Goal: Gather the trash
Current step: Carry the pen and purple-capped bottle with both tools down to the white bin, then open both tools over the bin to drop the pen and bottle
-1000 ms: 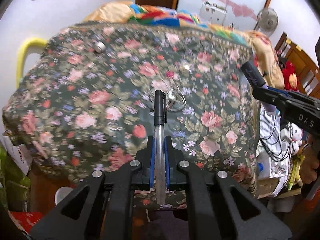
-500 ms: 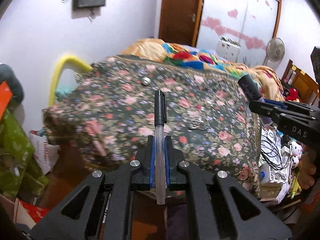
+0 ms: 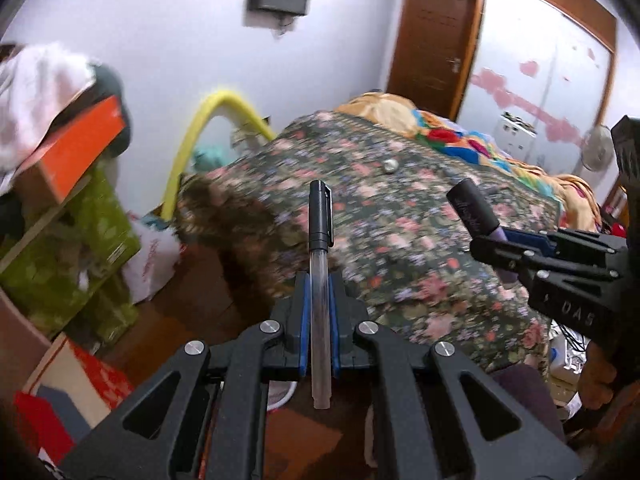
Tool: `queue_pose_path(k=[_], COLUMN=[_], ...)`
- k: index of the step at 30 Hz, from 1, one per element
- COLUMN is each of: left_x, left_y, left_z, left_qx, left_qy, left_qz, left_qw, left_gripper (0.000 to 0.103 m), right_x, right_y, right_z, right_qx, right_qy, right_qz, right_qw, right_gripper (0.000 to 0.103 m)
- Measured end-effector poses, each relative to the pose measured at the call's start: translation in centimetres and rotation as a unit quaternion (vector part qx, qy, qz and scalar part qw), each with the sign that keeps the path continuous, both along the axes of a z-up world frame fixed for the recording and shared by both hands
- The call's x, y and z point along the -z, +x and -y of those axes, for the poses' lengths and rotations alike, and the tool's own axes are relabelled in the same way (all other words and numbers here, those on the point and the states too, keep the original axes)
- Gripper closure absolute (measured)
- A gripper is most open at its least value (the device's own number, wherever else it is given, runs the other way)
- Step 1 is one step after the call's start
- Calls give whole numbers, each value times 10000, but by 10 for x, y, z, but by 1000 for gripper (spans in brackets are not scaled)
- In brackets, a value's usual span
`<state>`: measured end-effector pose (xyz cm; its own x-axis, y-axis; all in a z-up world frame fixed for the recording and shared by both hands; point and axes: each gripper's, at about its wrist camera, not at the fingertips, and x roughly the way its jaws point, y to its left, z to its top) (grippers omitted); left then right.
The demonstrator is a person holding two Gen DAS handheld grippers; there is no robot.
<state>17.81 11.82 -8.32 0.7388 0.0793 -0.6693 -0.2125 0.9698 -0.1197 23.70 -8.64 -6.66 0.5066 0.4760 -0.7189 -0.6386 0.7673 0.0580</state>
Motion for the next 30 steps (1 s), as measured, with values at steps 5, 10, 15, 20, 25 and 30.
queue_pose_path(k=[5,10,15,20,25,30], left_x=[27,64,101,133,151,150], left_y=[-19,-25,-21,-4,17,28], left_z=[-40,-70,-88,-94,-102,-117], left_qx=[-340,-563,-600,-624,-661,-821], left_qy=[-33,-246,-736,-974,-1081,-1129], left_qz=[-307,-702,-1090,-1401,-1550,-1482], left_qw=[9989,9956,9895,9834,9798,9791], left_gripper=[96,96,96,96,96,95], right_x=[22,49,80,110,130,127], right_y=[-17,-26,-28,-26,-15,-2], right_z=[-51,-91,-121,-146,-165,-178], right_qx=[-449,-750,-926,-1057,-1135,-1136], right_qy=[-154,-354,-596,-917,-1075,-980], right_qz=[-242,-518,-874,-1145,-1352,-1327], right_qw=[9986,9952,9901,9835,9784,9797], right_gripper=[81,81,81,81,81,80])
